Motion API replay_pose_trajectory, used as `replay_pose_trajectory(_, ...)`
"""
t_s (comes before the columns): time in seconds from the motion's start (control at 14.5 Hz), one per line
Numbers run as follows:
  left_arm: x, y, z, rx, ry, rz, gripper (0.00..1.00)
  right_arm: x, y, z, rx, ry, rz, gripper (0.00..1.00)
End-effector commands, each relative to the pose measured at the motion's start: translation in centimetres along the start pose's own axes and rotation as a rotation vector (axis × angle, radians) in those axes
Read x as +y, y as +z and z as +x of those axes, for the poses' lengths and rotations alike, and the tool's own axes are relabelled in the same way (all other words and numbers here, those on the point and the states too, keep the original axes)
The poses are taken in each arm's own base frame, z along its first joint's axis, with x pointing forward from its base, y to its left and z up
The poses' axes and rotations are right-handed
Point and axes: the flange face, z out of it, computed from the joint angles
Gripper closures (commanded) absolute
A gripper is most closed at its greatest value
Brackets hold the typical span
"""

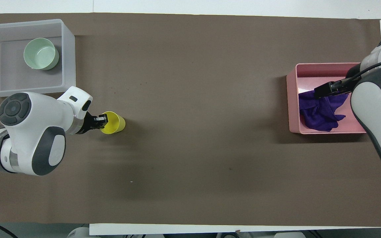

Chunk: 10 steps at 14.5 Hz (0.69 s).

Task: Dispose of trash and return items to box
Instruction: 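Carry the yellow cup into the clear bin with the left gripper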

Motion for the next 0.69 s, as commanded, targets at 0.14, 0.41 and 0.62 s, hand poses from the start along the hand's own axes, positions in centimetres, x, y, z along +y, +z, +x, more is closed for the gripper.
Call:
replay_pose_trajectory(0.14,0.0,-10.9,9.1,0.06,-0.079,-0.041,1.0,-1.6,-5.3,-1.1,-0.034,0.021,0.018,0.01)
replay_pose_trajectory(0.41,-9.7,-16.4,21.5,0.175,-0.234,0.02,1.0,-2.2,-8.2,-3.9,-0.054,0.084,0.015,0.01)
replay_pose_trajectory(0.62,-16.3,-13.2,27.3,0.269,-0.303,0.034,1.0,-2.7,-9.3,-5.0,-0.054,0.082,0.018,0.01)
